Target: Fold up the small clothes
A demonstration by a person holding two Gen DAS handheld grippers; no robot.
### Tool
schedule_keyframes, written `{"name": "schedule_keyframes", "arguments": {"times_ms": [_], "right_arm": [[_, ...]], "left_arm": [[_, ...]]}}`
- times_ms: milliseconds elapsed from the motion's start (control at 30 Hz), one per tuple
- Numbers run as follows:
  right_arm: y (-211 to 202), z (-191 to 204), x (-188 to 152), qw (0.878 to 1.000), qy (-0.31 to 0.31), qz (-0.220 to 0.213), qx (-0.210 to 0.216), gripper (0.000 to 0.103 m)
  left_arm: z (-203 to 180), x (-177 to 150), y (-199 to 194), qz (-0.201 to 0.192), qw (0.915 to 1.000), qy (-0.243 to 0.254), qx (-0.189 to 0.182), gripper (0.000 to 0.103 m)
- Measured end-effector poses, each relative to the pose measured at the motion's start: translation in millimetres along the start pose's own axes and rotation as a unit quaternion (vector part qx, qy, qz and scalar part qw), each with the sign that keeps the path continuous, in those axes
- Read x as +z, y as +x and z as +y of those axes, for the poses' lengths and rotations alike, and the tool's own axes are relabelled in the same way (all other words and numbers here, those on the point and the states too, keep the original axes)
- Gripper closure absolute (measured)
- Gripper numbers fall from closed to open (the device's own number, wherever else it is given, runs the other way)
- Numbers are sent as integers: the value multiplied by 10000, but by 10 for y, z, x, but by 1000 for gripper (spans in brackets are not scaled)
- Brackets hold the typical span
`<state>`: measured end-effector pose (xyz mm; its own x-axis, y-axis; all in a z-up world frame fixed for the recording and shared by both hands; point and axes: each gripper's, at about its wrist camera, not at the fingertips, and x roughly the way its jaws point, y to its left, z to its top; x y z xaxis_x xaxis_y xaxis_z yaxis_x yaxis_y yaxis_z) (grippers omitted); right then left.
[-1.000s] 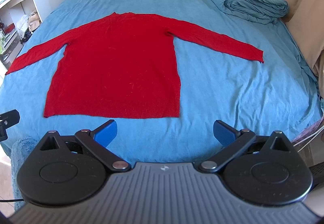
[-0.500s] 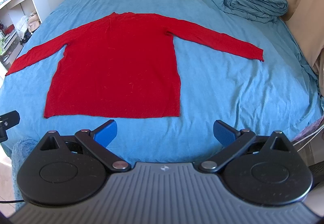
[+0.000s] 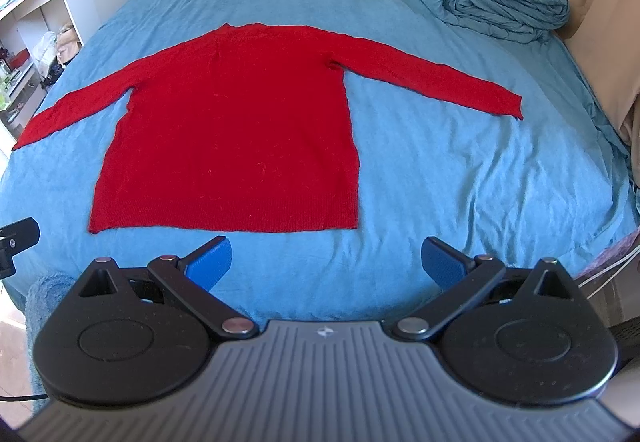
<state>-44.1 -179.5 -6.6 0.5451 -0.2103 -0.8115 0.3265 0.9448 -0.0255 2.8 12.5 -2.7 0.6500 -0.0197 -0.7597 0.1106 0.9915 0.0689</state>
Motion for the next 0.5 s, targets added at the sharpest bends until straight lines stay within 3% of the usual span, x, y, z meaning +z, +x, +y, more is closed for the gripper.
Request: {"name": "schedule_keyframes", "arguments": {"times_ms": [500], "right_arm": [[2, 15, 9, 10000, 8, -2, 14, 0]], "left_arm": [[15, 42, -2, 10, 10000, -10, -8, 0]]}}
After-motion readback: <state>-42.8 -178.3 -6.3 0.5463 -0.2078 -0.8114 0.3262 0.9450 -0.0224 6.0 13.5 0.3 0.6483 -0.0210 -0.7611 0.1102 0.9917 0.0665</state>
